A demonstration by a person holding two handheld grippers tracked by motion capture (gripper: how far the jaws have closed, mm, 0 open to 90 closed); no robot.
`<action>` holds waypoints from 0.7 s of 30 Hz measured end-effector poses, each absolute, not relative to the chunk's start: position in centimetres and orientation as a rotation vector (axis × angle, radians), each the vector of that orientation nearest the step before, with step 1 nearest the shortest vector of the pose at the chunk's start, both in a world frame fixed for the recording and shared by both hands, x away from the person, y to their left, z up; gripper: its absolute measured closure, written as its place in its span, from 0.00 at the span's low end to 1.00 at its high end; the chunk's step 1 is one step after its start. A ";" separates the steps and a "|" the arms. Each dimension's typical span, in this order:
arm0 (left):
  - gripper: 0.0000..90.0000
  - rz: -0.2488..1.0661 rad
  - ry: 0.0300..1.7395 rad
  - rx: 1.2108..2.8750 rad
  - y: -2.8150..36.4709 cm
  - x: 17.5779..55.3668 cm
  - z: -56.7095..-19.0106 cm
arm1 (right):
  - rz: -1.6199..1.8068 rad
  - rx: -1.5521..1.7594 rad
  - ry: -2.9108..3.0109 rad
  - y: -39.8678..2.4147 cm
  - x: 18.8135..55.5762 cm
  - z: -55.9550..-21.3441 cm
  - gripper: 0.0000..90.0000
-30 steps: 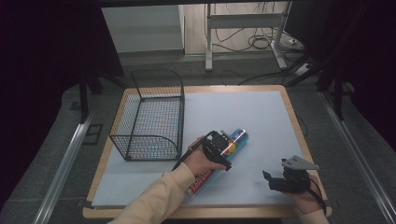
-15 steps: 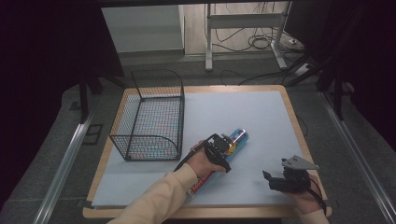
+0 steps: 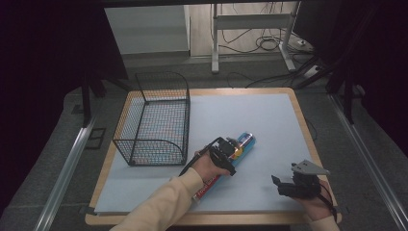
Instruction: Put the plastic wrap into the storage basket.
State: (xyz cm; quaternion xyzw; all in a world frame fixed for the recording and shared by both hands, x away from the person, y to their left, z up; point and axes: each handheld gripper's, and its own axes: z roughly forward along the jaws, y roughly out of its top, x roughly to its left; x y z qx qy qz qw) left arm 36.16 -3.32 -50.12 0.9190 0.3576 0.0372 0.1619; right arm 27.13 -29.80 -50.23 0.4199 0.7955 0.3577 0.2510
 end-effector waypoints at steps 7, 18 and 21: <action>0.34 0.074 0.957 2.673 -3.4 36.1 -49.3 | 0.975 1.139 2.165 -29.8 27.1 -50.2 0.16; 0.34 0.097 0.911 2.645 -2.5 36.3 -46.1 | 0.990 1.133 2.152 -29.8 27.0 -50.0 0.16; 0.35 0.112 0.901 2.618 -2.0 36.2 -44.7 | 0.989 1.133 2.152 -29.8 27.0 -50.0 0.16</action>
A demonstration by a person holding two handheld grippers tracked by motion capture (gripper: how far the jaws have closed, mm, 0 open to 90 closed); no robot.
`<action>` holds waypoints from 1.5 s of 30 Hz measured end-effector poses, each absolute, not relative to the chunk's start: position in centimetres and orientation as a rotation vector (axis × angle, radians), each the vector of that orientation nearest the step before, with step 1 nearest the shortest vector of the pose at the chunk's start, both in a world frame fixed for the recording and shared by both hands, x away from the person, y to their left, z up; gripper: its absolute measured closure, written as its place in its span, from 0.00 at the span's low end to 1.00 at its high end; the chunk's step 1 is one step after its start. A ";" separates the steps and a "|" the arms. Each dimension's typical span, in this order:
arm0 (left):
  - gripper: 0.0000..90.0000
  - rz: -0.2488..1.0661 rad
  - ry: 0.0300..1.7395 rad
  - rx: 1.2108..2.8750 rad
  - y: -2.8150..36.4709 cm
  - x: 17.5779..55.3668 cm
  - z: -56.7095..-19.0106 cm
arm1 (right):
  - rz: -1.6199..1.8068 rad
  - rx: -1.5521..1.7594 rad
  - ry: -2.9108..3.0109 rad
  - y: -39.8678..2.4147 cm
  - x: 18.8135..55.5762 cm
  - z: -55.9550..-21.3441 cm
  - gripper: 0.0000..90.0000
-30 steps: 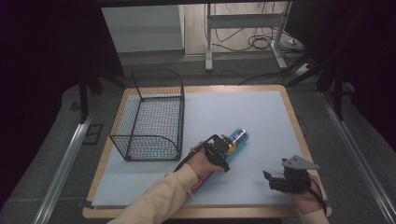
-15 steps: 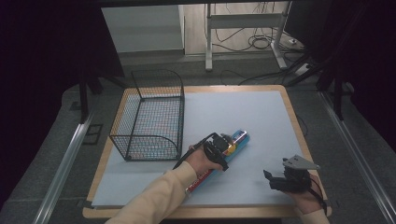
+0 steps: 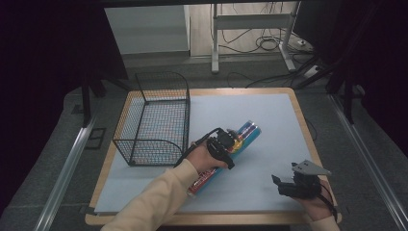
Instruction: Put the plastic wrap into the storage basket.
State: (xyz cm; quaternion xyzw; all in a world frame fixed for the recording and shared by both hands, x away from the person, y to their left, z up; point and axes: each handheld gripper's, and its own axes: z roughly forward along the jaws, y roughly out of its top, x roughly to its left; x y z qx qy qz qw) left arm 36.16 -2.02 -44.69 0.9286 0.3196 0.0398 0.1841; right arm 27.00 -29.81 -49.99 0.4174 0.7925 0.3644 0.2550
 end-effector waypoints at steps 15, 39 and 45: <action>0.35 0.170 0.892 2.549 -0.3 36.3 -41.1 | 0.990 1.133 2.154 -29.8 27.0 -50.0 0.16; 0.35 0.198 0.869 2.493 -0.3 36.6 -38.4 | 0.985 1.132 2.161 -29.7 27.0 -50.1 0.16; 0.35 0.197 0.859 2.490 -0.6 36.9 -37.7 | 0.985 1.134 2.164 -29.7 27.1 -50.1 0.16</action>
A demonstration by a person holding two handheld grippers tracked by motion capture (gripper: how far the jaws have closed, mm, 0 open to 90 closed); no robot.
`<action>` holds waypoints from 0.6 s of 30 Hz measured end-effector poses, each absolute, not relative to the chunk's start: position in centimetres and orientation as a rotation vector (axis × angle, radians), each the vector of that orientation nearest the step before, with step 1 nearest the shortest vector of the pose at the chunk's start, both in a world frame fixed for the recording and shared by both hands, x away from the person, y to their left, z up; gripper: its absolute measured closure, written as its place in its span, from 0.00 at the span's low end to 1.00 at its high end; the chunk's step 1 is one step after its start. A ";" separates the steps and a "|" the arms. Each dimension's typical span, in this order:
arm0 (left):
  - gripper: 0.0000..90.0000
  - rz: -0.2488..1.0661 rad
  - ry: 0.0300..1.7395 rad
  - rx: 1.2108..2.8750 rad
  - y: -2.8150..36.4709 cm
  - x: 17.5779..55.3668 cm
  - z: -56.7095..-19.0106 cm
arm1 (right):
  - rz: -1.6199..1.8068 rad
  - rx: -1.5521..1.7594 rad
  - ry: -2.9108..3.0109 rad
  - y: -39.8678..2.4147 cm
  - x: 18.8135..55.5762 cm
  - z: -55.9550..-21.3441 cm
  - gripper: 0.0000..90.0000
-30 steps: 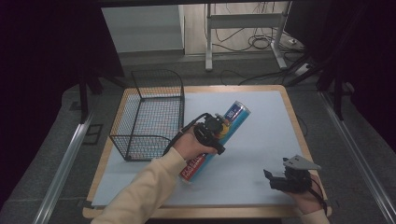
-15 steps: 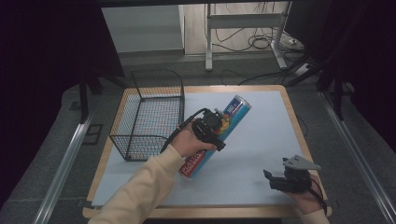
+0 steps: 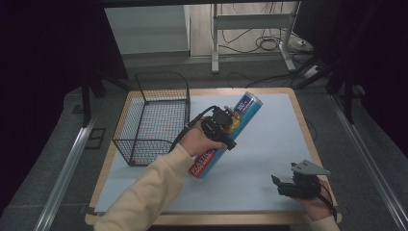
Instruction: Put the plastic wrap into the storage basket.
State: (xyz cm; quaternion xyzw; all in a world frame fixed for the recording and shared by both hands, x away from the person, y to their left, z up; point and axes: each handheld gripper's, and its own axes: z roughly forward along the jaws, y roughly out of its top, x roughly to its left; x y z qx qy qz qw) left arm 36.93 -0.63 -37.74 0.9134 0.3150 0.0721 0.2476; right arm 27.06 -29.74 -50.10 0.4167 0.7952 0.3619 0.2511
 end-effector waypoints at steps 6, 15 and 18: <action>0.35 0.210 0.846 2.487 -0.9 37.2 -36.9 | 0.985 1.134 2.167 -29.7 27.1 -50.1 0.16; 0.35 0.226 0.849 2.477 -1.2 38.2 -35.9 | 0.988 1.129 2.168 -29.7 27.1 -50.0 0.16; 0.35 0.225 0.846 2.477 -1.2 38.5 -35.5 | 0.992 1.130 2.165 -29.7 27.1 -50.0 0.16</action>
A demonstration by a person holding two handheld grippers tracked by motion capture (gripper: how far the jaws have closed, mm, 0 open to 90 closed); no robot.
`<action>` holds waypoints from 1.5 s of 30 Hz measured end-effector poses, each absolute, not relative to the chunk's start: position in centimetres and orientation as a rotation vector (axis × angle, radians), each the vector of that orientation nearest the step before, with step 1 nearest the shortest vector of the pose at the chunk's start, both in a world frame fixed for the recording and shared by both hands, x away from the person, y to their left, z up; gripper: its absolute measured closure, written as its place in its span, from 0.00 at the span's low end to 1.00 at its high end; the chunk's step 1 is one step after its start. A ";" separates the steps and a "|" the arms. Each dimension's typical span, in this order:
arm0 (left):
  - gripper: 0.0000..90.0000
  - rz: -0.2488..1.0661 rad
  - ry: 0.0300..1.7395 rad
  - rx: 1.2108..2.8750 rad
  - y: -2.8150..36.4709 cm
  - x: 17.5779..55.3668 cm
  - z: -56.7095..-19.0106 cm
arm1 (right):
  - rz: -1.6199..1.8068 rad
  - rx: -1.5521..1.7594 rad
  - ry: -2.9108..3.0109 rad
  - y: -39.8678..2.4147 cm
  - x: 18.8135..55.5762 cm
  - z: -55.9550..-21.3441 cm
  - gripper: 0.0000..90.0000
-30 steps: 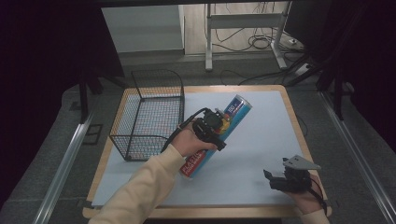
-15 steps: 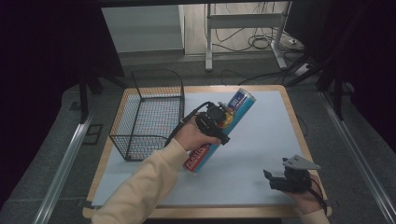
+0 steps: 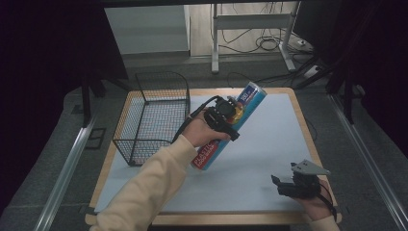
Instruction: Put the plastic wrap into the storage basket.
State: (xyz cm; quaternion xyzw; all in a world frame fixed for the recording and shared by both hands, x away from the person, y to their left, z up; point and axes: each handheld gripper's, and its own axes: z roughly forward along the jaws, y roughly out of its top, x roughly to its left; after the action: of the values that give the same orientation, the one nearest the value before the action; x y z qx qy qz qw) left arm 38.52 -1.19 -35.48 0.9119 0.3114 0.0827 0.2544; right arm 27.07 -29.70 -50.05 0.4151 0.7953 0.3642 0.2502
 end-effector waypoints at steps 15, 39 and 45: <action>0.35 0.259 0.878 2.458 -0.7 39.9 -34.2 | 0.996 1.130 2.168 -29.7 27.1 -50.1 0.16; 0.35 0.314 0.939 2.386 1.9 41.3 -31.4 | 0.997 1.132 2.170 -29.7 27.1 -50.1 0.16; 0.36 0.330 0.951 2.375 2.8 41.6 -30.9 | 0.994 1.132 2.172 -29.7 27.1 -50.1 0.16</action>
State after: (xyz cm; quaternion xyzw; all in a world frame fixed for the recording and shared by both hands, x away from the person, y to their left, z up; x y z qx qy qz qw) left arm 41.57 2.81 -30.90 0.8846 0.3543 0.1228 0.2771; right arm 27.13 -29.71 -50.06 0.4149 0.7963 0.3645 0.2467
